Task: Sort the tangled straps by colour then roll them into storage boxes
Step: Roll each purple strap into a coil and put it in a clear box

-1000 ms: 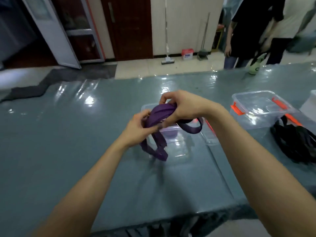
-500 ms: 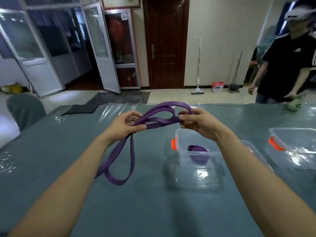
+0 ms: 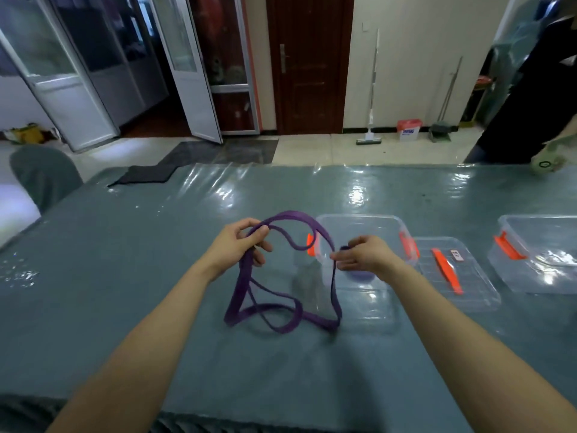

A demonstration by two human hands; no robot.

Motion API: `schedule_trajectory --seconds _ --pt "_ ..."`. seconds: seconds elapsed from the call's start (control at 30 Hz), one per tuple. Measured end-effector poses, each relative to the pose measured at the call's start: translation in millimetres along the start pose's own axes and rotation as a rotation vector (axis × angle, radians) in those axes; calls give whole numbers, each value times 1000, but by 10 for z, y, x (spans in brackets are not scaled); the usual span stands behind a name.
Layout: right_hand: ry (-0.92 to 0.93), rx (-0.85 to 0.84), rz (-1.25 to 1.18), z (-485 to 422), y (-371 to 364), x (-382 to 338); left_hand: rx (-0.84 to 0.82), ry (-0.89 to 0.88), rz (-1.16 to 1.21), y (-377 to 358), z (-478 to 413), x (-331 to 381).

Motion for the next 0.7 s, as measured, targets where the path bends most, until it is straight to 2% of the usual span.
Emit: schedule_trajectory --seconds 0.07,0.1,0.13,0.2,0.3,0.37,0.57,0.7 --pt "79 160 332 -5 28 121 53 22 32 -127 -62 -37" --pt "147 218 392 23 -4 149 73 30 32 -183 -95 -59" --pt "205 234 354 63 -61 164 82 34 25 -241 -128 -86" --pt "232 119 133 149 -240 162 92 32 25 -376 -166 -136" --pt "90 -144 -245 249 -533 91 147 12 42 -524 -188 -164" --pt "90 -149 -401 259 -582 -3 199 -13 15 -529 -176 -157" --pt "187 -194 -592 256 -478 -482 316 -179 -104 -413 -9 -50" --pt "322 -288 -559 278 -479 -849 469 -236 -148 -275 18 -2"
Point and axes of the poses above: each hand's wrist, its own z-axis away from the middle knuckle, its own y-axis out of the back of the hand, x = y × z, the point moved 3 cm from there along -z, towards the middle knuckle, and after that the axes turned 3 degrees about x, right-handed, at the moved point
